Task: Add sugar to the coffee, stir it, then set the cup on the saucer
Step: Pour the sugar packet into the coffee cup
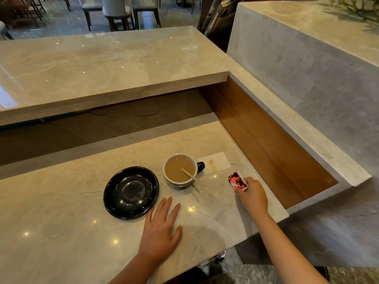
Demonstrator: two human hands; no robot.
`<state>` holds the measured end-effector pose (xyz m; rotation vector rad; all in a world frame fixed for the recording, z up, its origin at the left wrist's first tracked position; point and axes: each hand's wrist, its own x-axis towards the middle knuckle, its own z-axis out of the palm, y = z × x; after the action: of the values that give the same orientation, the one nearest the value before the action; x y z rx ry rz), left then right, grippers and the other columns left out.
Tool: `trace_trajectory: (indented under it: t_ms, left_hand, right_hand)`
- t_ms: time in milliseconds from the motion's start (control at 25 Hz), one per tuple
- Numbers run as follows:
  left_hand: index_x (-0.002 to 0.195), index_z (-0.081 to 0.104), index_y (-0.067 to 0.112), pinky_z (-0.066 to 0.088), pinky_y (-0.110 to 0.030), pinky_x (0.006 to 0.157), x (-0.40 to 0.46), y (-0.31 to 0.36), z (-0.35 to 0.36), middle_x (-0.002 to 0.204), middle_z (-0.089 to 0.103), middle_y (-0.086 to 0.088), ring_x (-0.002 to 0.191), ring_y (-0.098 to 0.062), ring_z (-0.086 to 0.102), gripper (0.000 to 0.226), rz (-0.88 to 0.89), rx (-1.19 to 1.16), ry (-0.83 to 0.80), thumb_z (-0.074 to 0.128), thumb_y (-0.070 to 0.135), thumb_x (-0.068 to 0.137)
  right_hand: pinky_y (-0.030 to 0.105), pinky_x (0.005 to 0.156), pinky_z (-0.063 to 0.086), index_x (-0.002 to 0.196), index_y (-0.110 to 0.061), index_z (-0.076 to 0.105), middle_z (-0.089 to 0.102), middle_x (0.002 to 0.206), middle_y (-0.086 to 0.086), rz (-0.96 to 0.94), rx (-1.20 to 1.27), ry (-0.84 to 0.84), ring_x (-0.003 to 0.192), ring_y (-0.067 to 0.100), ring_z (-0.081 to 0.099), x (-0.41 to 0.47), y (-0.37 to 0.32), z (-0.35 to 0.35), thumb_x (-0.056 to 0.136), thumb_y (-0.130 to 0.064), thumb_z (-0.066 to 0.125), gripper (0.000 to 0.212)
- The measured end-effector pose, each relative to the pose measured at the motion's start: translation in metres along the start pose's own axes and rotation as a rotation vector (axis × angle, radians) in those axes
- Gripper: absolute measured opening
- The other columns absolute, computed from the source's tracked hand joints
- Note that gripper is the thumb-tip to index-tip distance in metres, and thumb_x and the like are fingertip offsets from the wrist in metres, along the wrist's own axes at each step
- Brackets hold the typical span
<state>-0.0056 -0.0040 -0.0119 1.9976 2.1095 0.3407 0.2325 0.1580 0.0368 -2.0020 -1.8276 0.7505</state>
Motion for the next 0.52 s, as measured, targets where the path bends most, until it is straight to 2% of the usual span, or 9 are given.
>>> trace_trajectory:
  t_ms: [120, 200, 280, 360, 440, 520]
  left_hand:
    - [0.144, 0.030, 0.026, 0.006, -0.045, 0.112, 0.000, 0.001, -0.001, 0.154, 0.022, -0.006, 0.141, -0.018, 0.006, 0.061, 0.008, -0.008, 0.011, 0.028, 0.052, 0.089]
    - [0.143, 0.034, 0.024, 0.004, -0.042, 0.110, 0.000, 0.001, -0.002, 0.152, 0.027, -0.007, 0.140, -0.021, 0.011, 0.060, 0.015, -0.018, 0.021, 0.031, 0.050, 0.089]
    - [0.143, 0.033, 0.025, 0.004, -0.041, 0.111, 0.000, 0.002, -0.003, 0.153, 0.026, -0.006, 0.141, -0.020, 0.010, 0.060, 0.015, -0.019, 0.031, 0.032, 0.050, 0.089]
    - [0.144, 0.031, 0.026, 0.003, -0.042, 0.112, 0.000, 0.002, -0.002, 0.154, 0.023, -0.005, 0.141, -0.018, 0.006, 0.060, 0.009, -0.025, 0.037, 0.031, 0.051, 0.089]
    - [0.143, 0.032, 0.026, 0.003, -0.042, 0.111, -0.001, 0.002, -0.001, 0.153, 0.024, -0.005, 0.141, -0.018, 0.007, 0.059, 0.009, -0.036, 0.039, 0.034, 0.050, 0.089]
    - [0.143, 0.032, 0.027, 0.004, -0.044, 0.112, 0.000, 0.002, -0.002, 0.154, 0.024, -0.005, 0.141, -0.018, 0.006, 0.058, 0.007, -0.035, 0.035, 0.038, 0.048, 0.089]
  right_hand:
    - [0.025, 0.070, 0.046, 0.109, -0.009, 0.057, 0.066, 0.114, 0.016, -0.013, 0.219, 0.011, 0.096, 0.028, 0.062, -0.011, -0.001, 0.005, 0.086, -0.011, 0.062, 0.024]
    - [0.020, 0.062, 0.045, 0.103, -0.012, 0.058, 0.065, 0.111, 0.014, 0.027, 0.388, 0.031, 0.082, 0.016, 0.061, -0.017, -0.010, 0.004, 0.086, -0.007, 0.060, 0.017]
    - [0.024, 0.057, 0.052, 0.098, -0.010, 0.058, 0.067, 0.103, 0.017, 0.091, 0.692, -0.047, 0.072, 0.014, 0.065, -0.018, -0.023, 0.002, 0.088, -0.004, 0.057, 0.013]
    - [0.034, 0.060, 0.057, 0.108, -0.004, 0.056, 0.068, 0.093, 0.022, 0.149, 1.000, -0.191, 0.067, 0.023, 0.069, -0.019, -0.038, -0.002, 0.089, -0.002, 0.054, 0.019]
    - [0.042, 0.063, 0.057, 0.108, -0.007, 0.056, 0.068, 0.086, 0.021, 0.147, 1.131, -0.279, 0.063, 0.027, 0.068, -0.018, -0.054, -0.005, 0.089, -0.003, 0.053, 0.020]
    - [0.039, 0.057, 0.057, 0.098, -0.014, 0.062, 0.070, 0.080, 0.013, 0.071, 1.124, -0.286, 0.061, 0.026, 0.067, -0.017, -0.069, -0.004, 0.087, -0.001, 0.056, 0.018]
